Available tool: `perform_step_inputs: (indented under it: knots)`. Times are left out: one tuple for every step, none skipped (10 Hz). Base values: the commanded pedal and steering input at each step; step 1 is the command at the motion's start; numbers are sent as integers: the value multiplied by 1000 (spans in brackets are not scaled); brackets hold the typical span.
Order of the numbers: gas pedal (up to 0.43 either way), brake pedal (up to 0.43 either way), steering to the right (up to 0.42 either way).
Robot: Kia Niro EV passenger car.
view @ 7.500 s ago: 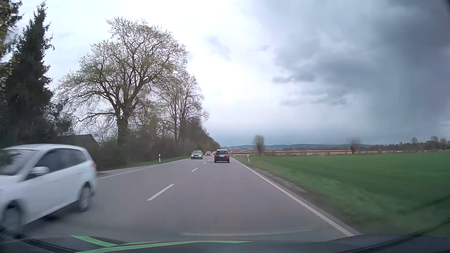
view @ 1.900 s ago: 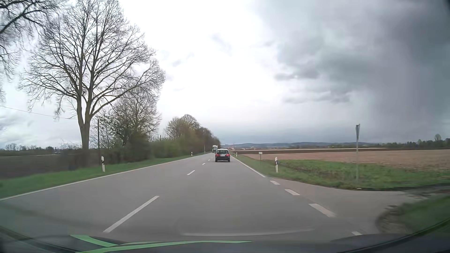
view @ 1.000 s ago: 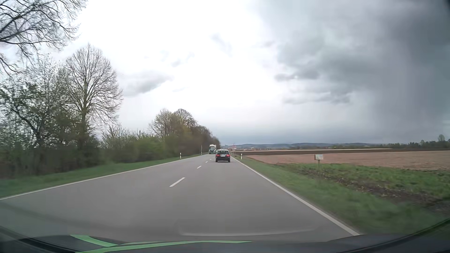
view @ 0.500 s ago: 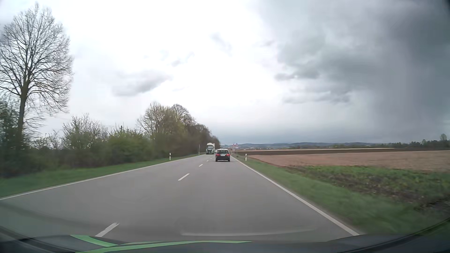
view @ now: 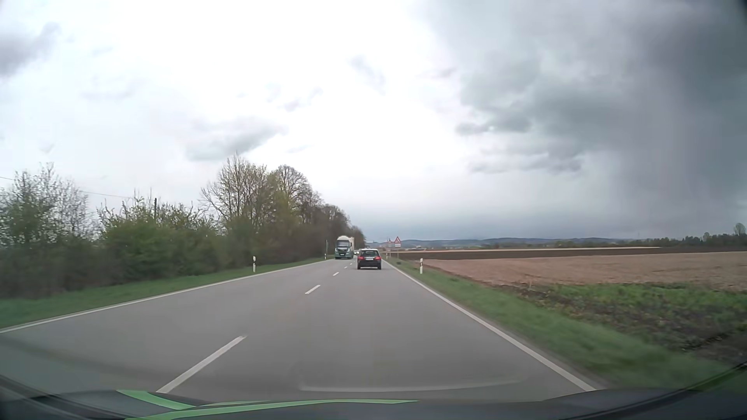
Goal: Follow the waypoints while adhering to traffic rules and regulations
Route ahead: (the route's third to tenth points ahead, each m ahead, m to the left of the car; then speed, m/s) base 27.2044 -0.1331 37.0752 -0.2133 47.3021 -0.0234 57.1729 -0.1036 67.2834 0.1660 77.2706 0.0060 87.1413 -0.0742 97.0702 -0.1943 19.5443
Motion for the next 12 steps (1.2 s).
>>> perform_step_inputs:
  knots:
    - [138, 0, -1]
    - [130, 0, -1]
    - [130, 0, -1]
    - [118, 0, -1]
    - [110, 0, -1]
    - [110, 0, -1]
    - [110, 0, -1]
    - [110, 0, -1]
    - [110, 0, -1]
    - [110, 0, -1]
    - [110, 0, -1]
    - [110, 0, -1]
